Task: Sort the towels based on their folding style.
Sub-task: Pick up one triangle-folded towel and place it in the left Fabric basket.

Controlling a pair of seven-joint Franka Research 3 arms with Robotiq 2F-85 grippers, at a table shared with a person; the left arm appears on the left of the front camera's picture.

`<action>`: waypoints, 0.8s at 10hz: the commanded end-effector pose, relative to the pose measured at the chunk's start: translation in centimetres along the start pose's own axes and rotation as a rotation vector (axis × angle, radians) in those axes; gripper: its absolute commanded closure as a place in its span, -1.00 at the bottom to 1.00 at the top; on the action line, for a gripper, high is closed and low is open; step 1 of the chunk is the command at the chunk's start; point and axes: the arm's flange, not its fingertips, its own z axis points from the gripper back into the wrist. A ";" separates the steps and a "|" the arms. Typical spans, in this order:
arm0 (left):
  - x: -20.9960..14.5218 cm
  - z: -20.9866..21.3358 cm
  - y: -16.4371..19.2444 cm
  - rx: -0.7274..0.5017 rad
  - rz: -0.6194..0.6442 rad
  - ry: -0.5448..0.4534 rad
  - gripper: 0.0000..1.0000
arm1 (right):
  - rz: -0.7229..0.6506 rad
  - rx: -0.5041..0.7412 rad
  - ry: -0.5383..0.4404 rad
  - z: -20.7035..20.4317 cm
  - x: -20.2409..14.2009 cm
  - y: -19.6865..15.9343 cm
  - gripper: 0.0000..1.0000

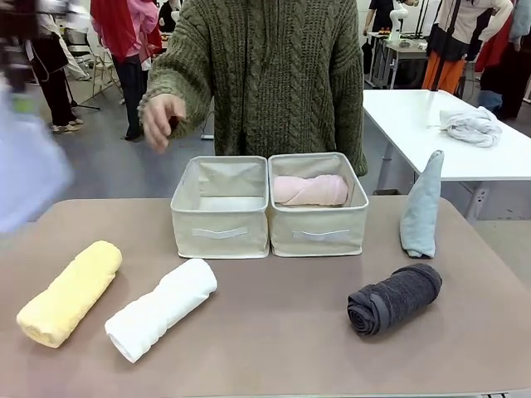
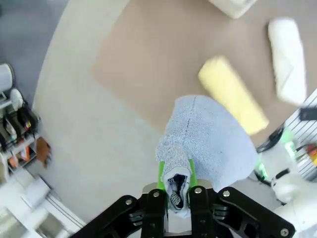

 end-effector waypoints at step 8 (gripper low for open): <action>-19.9 -0.6 3.7 0.096 0.340 -0.096 0.70 | 0.015 0.017 -0.026 -0.1 0.1 -0.1 -1.00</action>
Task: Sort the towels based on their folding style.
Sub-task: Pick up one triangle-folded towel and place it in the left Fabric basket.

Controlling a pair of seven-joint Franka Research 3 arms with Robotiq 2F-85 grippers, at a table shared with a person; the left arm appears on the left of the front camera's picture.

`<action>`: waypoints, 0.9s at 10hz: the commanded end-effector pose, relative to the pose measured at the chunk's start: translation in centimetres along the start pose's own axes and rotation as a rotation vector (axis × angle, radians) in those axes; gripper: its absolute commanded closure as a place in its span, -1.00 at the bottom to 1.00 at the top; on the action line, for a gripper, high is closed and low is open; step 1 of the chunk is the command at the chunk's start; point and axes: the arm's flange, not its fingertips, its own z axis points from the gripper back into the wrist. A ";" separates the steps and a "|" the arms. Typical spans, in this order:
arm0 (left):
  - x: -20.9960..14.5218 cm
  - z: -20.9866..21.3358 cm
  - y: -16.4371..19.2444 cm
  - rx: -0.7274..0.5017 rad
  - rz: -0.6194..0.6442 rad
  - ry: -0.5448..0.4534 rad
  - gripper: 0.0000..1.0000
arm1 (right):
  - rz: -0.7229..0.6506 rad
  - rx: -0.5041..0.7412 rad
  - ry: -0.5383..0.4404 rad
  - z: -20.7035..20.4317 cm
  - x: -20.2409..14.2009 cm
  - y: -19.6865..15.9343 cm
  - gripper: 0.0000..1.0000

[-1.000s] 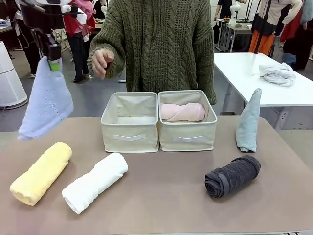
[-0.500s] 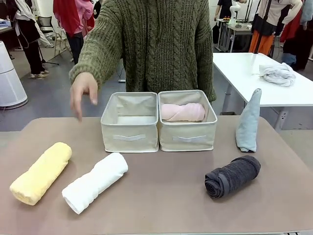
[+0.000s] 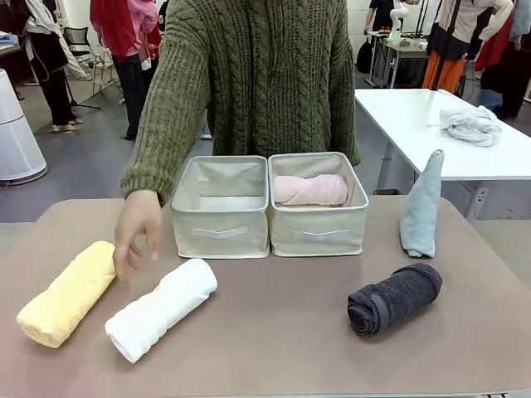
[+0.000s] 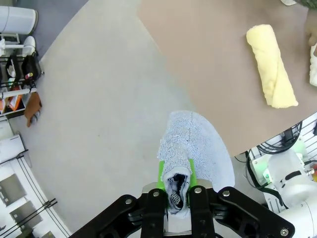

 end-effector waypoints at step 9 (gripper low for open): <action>0.4 -0.4 1.0 0.020 0.027 0.008 0.70 | 0.015 0.017 -0.026 -0.2 0.1 -0.1 -1.00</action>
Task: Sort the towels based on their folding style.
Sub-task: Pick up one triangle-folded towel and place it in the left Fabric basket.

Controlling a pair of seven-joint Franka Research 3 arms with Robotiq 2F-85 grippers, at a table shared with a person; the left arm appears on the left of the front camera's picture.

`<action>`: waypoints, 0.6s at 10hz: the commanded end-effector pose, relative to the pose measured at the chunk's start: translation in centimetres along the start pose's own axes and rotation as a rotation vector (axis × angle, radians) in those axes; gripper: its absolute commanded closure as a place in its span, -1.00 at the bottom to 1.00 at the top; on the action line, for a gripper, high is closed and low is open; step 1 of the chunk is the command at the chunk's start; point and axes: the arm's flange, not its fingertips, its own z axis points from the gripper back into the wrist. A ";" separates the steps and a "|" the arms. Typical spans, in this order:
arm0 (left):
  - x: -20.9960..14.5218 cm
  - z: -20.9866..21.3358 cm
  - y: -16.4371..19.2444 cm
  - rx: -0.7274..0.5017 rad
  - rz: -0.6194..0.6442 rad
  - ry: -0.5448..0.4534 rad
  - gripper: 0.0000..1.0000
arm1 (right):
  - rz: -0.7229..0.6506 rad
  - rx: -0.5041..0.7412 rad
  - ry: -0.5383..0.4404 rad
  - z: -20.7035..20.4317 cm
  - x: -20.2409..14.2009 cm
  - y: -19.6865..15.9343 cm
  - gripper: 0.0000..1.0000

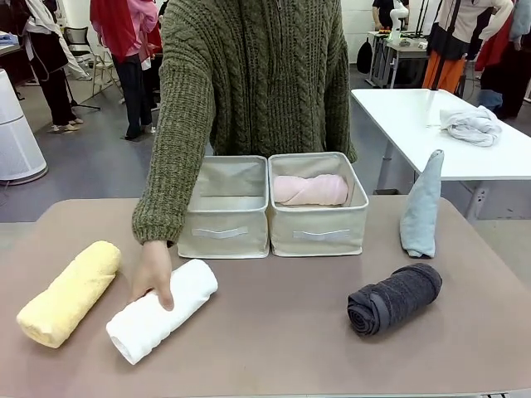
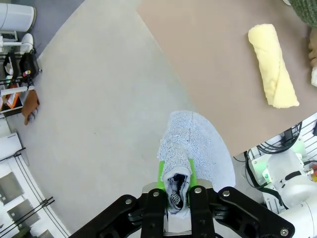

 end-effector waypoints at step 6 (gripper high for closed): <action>0.7 0.6 1.1 0.035 0.027 0.006 0.70 | 0.015 0.017 -0.026 -0.2 0.1 -0.1 -1.00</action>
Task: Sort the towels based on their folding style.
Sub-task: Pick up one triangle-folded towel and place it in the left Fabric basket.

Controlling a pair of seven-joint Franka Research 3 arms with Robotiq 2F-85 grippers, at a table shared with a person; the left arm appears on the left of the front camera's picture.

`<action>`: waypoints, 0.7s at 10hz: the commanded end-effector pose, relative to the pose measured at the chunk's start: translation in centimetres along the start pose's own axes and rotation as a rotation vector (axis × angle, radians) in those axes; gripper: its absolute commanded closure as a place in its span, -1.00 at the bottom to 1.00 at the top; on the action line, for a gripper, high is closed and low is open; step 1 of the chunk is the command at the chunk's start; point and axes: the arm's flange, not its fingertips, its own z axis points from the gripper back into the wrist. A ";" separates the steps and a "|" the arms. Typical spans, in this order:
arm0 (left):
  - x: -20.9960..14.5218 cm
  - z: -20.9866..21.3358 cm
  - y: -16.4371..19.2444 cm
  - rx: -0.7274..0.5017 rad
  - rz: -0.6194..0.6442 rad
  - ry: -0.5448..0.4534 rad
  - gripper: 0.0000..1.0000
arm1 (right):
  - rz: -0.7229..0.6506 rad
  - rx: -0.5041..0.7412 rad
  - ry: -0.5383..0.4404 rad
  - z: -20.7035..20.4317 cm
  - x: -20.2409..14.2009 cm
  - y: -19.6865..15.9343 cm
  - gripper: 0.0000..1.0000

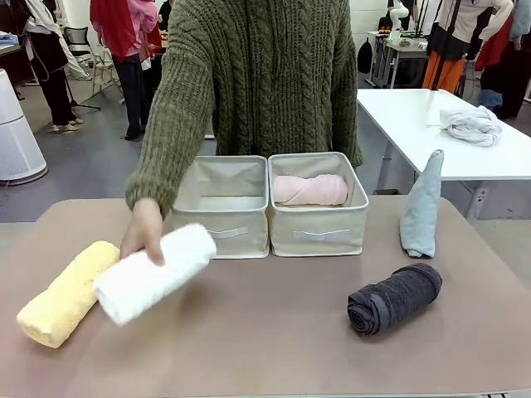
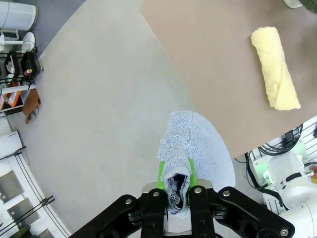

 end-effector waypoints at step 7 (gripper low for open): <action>16.6 0.3 -5.9 -0.039 -0.305 -0.004 0.70 | 0.015 0.017 -0.026 -0.2 0.1 -0.1 -1.00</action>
